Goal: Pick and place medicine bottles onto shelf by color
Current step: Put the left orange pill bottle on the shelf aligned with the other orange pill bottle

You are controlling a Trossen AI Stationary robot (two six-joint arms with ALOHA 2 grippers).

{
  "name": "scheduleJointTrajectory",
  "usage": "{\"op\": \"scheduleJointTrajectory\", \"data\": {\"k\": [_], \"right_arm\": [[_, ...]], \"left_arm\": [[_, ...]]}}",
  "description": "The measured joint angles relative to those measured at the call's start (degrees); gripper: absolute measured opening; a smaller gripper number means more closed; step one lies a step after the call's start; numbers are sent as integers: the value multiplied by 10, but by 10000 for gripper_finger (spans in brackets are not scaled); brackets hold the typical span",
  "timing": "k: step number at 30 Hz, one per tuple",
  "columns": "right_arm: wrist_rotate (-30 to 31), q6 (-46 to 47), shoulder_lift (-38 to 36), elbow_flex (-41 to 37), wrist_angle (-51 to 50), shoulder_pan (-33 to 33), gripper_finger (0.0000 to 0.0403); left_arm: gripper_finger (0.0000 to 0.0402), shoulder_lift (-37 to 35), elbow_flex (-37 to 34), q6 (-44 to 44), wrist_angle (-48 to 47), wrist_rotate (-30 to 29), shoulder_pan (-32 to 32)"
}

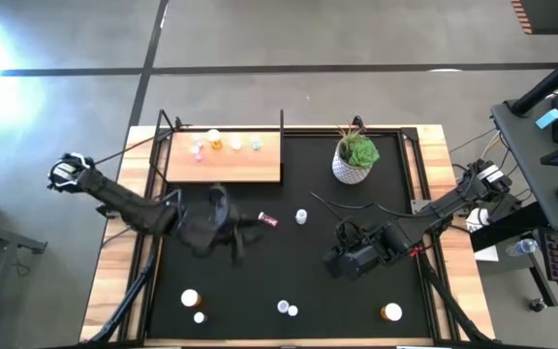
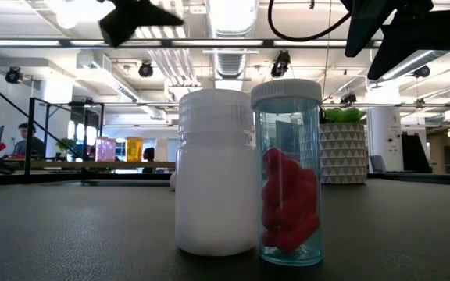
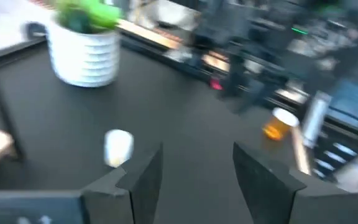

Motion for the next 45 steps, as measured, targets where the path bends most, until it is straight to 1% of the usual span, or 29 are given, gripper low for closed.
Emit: {"op": "scheduleJointTrajectory", "data": {"k": [1,3,4,6,9,12,16,20,24,29,32,36,39,41,45], "right_arm": [[0,0,0,0,0,0,221],[0,0,0,0,0,0,221],[0,0,0,0,0,0,221],[0,0,0,0,1,0,221],[0,0,0,0,2,0,221],[0,0,0,0,3,0,221],[0,0,0,0,4,0,221],[0,0,0,0,7,0,221],[0,0,0,0,17,0,221],[0,0,0,0,17,0,221],[0,0,0,0,17,0,221],[0,0,0,0,17,0,221],[0,0,0,0,17,0,221],[0,0,0,0,17,0,221],[0,0,0,0,17,0,221]], "left_arm": [[179,5,9,-2,-2,-2,-20],[179,17,32,-35,-21,-2,-51],[179,22,47,-60,-51,-1,-64],[179,37,84,-127,-143,17,-87],[179,68,149,-242,-314,87,-114],[179,101,214,-352,-438,172,-133],[179,139,271,-481,-552,270,-149],[179,162,278,-578,-628,325,-176],[179,174,262,-640,-645,366,-204],[182,175,255,-715,-658,364,-237],[210,176,254,-747,-672,343,-259],[274,176,244,-775,-679,329,-272],[310,176,224,-775,-656,328,-272],[320,176,207,-776,-629,327,-272],[324,176,171,-780,-582,327,-272]]}}
